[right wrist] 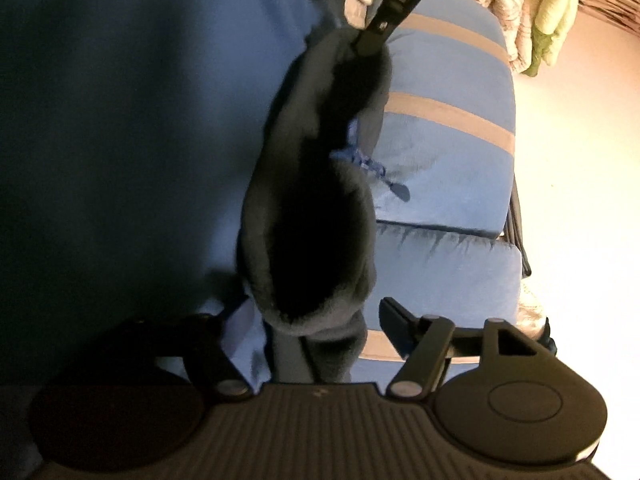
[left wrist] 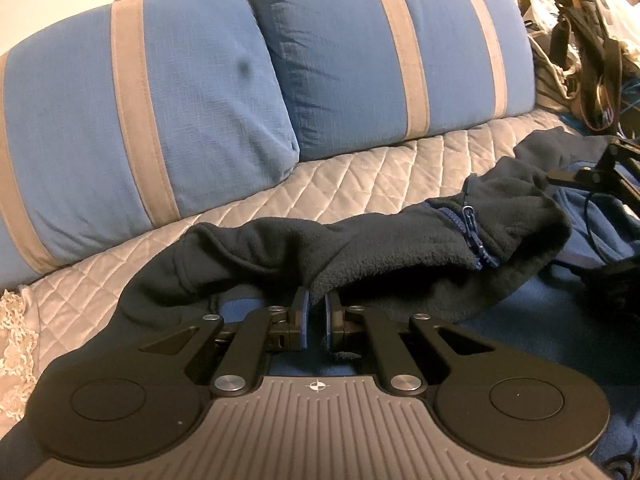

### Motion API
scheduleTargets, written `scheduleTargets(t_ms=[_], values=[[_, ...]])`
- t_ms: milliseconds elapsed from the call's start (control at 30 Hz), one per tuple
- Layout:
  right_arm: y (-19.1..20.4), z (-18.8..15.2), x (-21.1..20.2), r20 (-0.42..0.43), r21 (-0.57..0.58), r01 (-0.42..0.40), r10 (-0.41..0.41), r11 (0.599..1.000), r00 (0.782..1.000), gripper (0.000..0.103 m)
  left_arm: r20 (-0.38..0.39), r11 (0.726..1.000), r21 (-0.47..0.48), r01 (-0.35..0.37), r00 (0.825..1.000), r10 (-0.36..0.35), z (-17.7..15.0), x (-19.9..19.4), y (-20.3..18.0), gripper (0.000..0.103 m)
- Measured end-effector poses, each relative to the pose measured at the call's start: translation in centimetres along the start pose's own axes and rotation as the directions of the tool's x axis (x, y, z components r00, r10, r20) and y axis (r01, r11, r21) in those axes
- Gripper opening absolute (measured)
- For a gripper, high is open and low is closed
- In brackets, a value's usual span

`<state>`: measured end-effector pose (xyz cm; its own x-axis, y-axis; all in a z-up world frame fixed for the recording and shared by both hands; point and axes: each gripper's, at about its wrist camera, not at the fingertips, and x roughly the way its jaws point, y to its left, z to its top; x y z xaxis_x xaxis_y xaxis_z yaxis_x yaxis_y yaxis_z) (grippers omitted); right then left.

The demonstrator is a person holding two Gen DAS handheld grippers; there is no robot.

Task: Fold clothes

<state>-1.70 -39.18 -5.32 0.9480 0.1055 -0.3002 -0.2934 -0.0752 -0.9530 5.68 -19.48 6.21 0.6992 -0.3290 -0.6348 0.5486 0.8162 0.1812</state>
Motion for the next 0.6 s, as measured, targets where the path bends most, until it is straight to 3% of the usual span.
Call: scheduleTargets(t_ms=[333, 467, 500, 533, 600], values=[[-1.1, 1.8, -0.1, 0.02, 0.083, -0.012, 0.011, 0.996, 1.0, 0.077, -0.008, 1.0, 0.028, -0.003, 1.0, 0.003, -0.2, 0.3, -0.1, 0.009], [-1.9, 1.3, -0.4, 0.018, 0.133, -0.029, 0.027, 0.991, 0.999, 0.055, -0.009, 0.997, 0.082, -0.015, 1.0, 0.016, -0.6, 0.4, -0.6, 0.009], [-2.2, 1.2, -0.6, 0.019, 0.15, -0.033, 0.031, 0.988, 0.999, 0.045, -0.009, 0.994, 0.104, -0.022, 1.0, 0.023, -0.7, 0.5, -0.8, 0.009], [-2.6, 1.0, -0.8, 0.024, 0.174, -0.035, 0.031, 0.984, 0.999, 0.025, -0.009, 0.992, 0.127, -0.03, 0.999, 0.031, -0.8, 0.5, -1.0, 0.01], [-3.4, 0.5, -1.2, 0.044, 0.207, -0.034, 0.025, 0.978, 0.999, 0.02, -0.013, 0.987, 0.154, -0.037, 0.999, 0.04, -1.1, 0.8, -1.3, 0.01]])
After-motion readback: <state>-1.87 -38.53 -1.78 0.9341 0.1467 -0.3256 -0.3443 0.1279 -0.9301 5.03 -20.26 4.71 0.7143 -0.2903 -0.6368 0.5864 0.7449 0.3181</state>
